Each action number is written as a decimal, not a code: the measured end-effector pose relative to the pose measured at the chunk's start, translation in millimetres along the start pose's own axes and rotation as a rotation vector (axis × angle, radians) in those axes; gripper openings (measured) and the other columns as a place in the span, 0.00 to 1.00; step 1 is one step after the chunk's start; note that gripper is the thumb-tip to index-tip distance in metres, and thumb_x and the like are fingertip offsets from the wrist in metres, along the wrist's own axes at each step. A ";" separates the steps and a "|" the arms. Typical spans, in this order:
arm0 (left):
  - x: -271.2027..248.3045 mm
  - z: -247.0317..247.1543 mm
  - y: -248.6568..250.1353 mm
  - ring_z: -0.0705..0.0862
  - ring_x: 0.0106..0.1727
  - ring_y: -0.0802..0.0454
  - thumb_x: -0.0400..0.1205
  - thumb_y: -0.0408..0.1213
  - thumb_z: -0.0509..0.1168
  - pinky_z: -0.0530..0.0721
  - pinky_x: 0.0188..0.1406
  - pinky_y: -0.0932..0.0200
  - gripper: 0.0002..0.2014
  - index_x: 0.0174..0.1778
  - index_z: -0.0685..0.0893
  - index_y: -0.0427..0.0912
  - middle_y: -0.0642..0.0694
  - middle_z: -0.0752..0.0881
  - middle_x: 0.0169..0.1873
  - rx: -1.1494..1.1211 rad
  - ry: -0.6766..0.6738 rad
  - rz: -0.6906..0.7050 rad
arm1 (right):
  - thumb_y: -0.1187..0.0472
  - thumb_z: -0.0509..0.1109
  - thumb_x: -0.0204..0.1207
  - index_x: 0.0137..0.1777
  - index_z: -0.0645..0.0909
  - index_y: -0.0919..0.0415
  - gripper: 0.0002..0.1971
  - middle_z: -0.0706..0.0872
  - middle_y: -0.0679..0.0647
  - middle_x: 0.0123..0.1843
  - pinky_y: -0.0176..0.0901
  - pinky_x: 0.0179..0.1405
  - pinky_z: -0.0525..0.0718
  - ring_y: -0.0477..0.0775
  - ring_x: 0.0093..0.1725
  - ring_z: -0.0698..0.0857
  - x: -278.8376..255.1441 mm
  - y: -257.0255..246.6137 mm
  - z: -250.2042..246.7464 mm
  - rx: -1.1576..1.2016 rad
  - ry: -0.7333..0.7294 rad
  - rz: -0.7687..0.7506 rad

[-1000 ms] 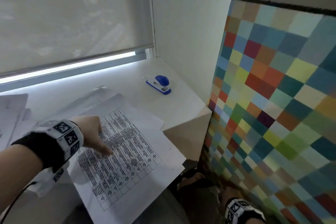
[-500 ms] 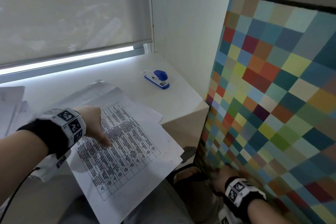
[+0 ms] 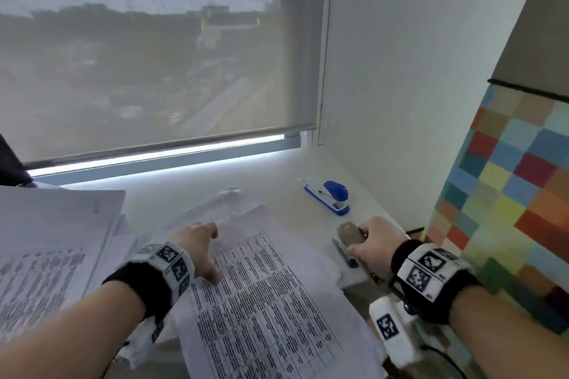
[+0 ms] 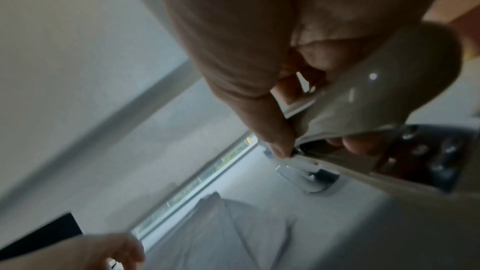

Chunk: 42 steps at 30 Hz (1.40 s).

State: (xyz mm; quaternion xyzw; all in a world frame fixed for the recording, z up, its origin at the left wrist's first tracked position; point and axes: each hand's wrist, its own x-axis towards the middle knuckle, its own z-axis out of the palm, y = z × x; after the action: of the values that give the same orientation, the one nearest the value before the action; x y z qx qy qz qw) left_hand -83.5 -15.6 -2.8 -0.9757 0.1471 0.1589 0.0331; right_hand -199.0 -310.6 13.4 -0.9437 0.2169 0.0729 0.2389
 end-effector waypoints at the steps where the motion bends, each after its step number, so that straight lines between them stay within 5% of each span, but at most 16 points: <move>1: 3.1 0.6 -3.0 0.74 0.73 0.45 0.61 0.57 0.83 0.73 0.73 0.52 0.52 0.79 0.66 0.47 0.46 0.74 0.73 -0.020 -0.017 -0.019 | 0.49 0.69 0.74 0.49 0.83 0.59 0.13 0.84 0.52 0.37 0.37 0.28 0.72 0.53 0.38 0.83 9.7 -9.1 4.1 -0.039 -0.014 -0.012; 3: 8.9 0.9 -8.6 0.70 0.76 0.41 0.59 0.61 0.82 0.72 0.76 0.47 0.58 0.82 0.62 0.46 0.45 0.71 0.75 -0.028 -0.060 -0.053 | 0.49 0.69 0.75 0.52 0.83 0.61 0.15 0.85 0.53 0.40 0.37 0.31 0.76 0.53 0.39 0.83 28.9 -28.6 10.2 -0.060 -0.034 -0.042; 5: 14.1 1.9 -13.2 0.70 0.74 0.40 0.58 0.64 0.81 0.73 0.74 0.45 0.56 0.79 0.66 0.47 0.45 0.72 0.70 -0.013 -0.082 -0.056 | 0.49 0.70 0.74 0.53 0.85 0.63 0.18 0.88 0.57 0.45 0.42 0.44 0.83 0.57 0.46 0.86 50.4 -47.2 14.1 -0.029 0.015 -0.097; 9: 22.7 4.6 -19.7 0.72 0.71 0.42 0.52 0.69 0.80 0.75 0.71 0.41 0.58 0.75 0.67 0.48 0.48 0.72 0.67 0.015 -0.104 -0.053 | 0.49 0.70 0.74 0.66 0.81 0.55 0.21 0.79 0.60 0.65 0.51 0.66 0.77 0.62 0.66 0.76 96.1 -79.0 -1.1 -0.118 0.361 -0.146; 13: 22.6 1.4 -18.3 0.69 0.74 0.42 0.53 0.69 0.80 0.68 0.72 0.37 0.59 0.76 0.63 0.47 0.47 0.71 0.72 0.015 -0.132 -0.071 | 0.47 0.66 0.78 0.68 0.77 0.63 0.25 0.80 0.63 0.67 0.46 0.63 0.78 0.64 0.65 0.79 134.9 -86.3 -9.9 -0.304 0.101 -0.026; 15: 22.0 0.9 -20.9 0.68 0.75 0.41 0.54 0.69 0.80 0.66 0.73 0.36 0.59 0.76 0.62 0.47 0.47 0.70 0.73 0.005 -0.127 -0.072 | 0.52 0.65 0.80 0.47 0.81 0.65 0.14 0.85 0.62 0.49 0.42 0.47 0.77 0.61 0.47 0.82 148.6 -79.4 -4.2 -0.292 0.021 0.012; 18: 22.9 2.5 -26.4 0.68 0.73 0.41 0.52 0.69 0.80 0.66 0.71 0.36 0.56 0.71 0.62 0.48 0.47 0.70 0.71 -0.040 -0.130 -0.064 | 0.58 0.65 0.78 0.26 0.69 0.61 0.19 0.73 0.56 0.27 0.41 0.38 0.71 0.59 0.38 0.78 151.3 -68.5 -8.0 -0.167 0.144 0.044; 23: 22.3 6.5 -31.6 0.71 0.65 0.36 0.41 0.71 0.80 0.74 0.66 0.33 0.53 0.52 0.54 0.60 0.45 0.72 0.59 -0.165 -0.156 -0.110 | 0.60 0.76 0.72 0.46 0.84 0.67 0.10 0.87 0.64 0.47 0.56 0.52 0.84 0.66 0.50 0.86 121.1 -60.9 -36.4 0.697 0.416 -0.026; 25: 18.8 7.7 -30.9 0.73 0.63 0.38 0.37 0.71 0.78 0.74 0.64 0.34 0.53 0.49 0.53 0.61 0.47 0.75 0.54 -0.187 -0.123 -0.099 | 0.69 0.71 0.74 0.43 0.81 0.63 0.02 0.84 0.61 0.41 0.53 0.41 0.84 0.63 0.42 0.83 94.5 -67.4 -46.9 1.114 0.290 -0.089; 27: 12.6 8.8 -29.1 0.76 0.60 0.41 0.39 0.70 0.80 0.72 0.63 0.38 0.52 0.49 0.54 0.59 0.50 0.78 0.50 -0.215 -0.073 -0.079 | 0.76 0.64 0.74 0.42 0.79 0.64 0.08 0.79 0.59 0.35 0.47 0.34 0.79 0.57 0.34 0.79 64.9 -72.7 -47.5 1.236 0.083 -0.154; 30: -1.2 6.9 -27.9 0.78 0.54 0.47 0.48 0.64 0.82 0.68 0.58 0.46 0.48 0.52 0.57 0.56 0.56 0.80 0.47 -0.270 0.050 -0.033 | 0.75 0.70 0.59 0.43 0.81 0.68 0.11 0.81 0.63 0.32 0.45 0.23 0.83 0.54 0.26 0.82 24.4 -76.6 -21.4 1.006 -0.254 -0.275; 31: -6.9 4.9 -27.5 0.78 0.52 0.48 0.52 0.62 0.82 0.66 0.57 0.47 0.46 0.52 0.57 0.55 0.57 0.79 0.47 -0.283 0.095 -0.011 | 0.71 0.70 0.55 0.46 0.81 0.70 0.16 0.84 0.67 0.34 0.52 0.26 0.87 0.57 0.29 0.85 15.3 -78.4 -10.0 0.840 -0.321 -0.301; 33: -18.5 1.3 -27.0 0.80 0.53 0.46 0.64 0.54 0.80 0.67 0.57 0.47 0.37 0.54 0.58 0.55 0.58 0.79 0.45 -0.315 0.185 0.041 | 0.63 0.71 0.53 0.55 0.79 0.68 0.26 0.85 0.71 0.46 0.66 0.43 0.88 0.65 0.42 0.88 10.8 -82.3 13.6 0.579 -0.352 -0.374; 35: -27.8 -2.2 -29.8 0.80 0.53 0.42 0.76 0.45 0.71 0.72 0.55 0.49 0.24 0.54 0.59 0.56 0.56 0.81 0.41 -0.432 0.272 0.062 | 0.57 0.71 0.54 0.56 0.79 0.61 0.26 0.86 0.60 0.50 0.54 0.50 0.88 0.56 0.48 0.88 10.3 -90.6 29.5 0.464 -0.364 -0.456; 38: -34.5 -9.7 -45.8 0.77 0.44 0.41 0.77 0.38 0.64 0.73 0.40 0.51 0.17 0.47 0.61 0.59 0.49 0.81 0.36 -0.616 0.419 0.080 | 0.60 0.71 0.60 0.42 0.79 0.59 0.10 0.83 0.51 0.38 0.39 0.35 0.84 0.41 0.33 0.83 9.0 -103.3 27.6 0.381 -0.246 -0.486; 42: -52.4 -39.6 -62.3 0.69 0.32 0.57 0.72 0.29 0.71 0.70 0.31 0.58 0.16 0.37 0.69 0.49 0.55 0.72 0.28 -0.915 0.586 0.218 | 0.63 0.71 0.56 0.47 0.83 0.68 0.18 0.86 0.69 0.42 0.61 0.43 0.87 0.65 0.39 0.87 6.2 -106.7 3.4 0.548 -0.284 -0.417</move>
State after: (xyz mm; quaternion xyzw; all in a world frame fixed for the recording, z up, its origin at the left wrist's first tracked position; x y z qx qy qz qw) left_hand -100.6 54.0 52.6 -0.8732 0.1661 -0.0689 -0.4530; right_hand -146.1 -226.8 53.7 -0.8493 -0.0039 0.0919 0.5199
